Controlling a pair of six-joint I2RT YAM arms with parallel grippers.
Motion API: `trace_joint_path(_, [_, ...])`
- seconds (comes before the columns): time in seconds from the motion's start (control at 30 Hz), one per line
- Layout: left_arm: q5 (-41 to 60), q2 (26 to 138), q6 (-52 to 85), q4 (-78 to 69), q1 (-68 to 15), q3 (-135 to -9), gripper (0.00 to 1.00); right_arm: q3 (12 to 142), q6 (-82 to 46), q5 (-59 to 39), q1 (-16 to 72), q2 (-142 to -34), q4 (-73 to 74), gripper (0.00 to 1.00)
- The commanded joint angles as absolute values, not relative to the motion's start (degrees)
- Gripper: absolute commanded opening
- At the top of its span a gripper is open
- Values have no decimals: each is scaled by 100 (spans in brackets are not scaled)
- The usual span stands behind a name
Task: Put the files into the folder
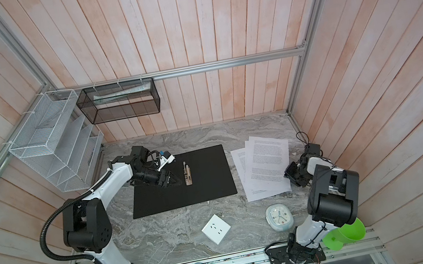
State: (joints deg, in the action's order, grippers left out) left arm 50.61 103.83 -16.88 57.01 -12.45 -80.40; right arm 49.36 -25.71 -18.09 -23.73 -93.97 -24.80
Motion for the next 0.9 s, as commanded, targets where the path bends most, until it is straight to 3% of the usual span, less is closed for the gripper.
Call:
trace_joint_path(0.0, [5063, 10285, -1670, 5628, -1239, -7960, 65, 4651, -2384, -1433, -2373, -9913, -2878, 31])
trace_joint_path(0.13, [5062, 10264, -1635, 5625, -1239, -7963, 65, 4597, -2357, -1540, -2372, -9879, -2819, 16])
trace_joint_path(0.23, [5049, 10252, -1625, 5634, -1239, -7972, 65, 4562, -2323, -1631, -2376, -9833, -2811, 12])
trace_joint_path(0.33, [5023, 10252, -1626, 5665, -1239, -8006, 65, 4544, -2296, -1758, -2391, -9686, -2821, 0])
trace_joint_path(0.63, [5007, 10286, -1622, 5825, -1240, -8325, 65, 4779, -2292, -2039, -2403, -9048, -3152, 0])
trace_joint_path(0.67, [5006, 10294, -1633, 5839, -1251, -8355, 65, 4804, -2277, -2004, -2402, -9017, -3240, 6])
trace_joint_path(0.73, [5020, 10330, -1635, 5851, -1247, -8422, 65, 4813, -2250, -1915, -2395, -8974, -3454, 34])
trace_joint_path(0.87, [5078, 10396, -1622, 5819, -1249, -8489, 65, 4650, -2338, -1864, -2386, -8691, -3694, 51])
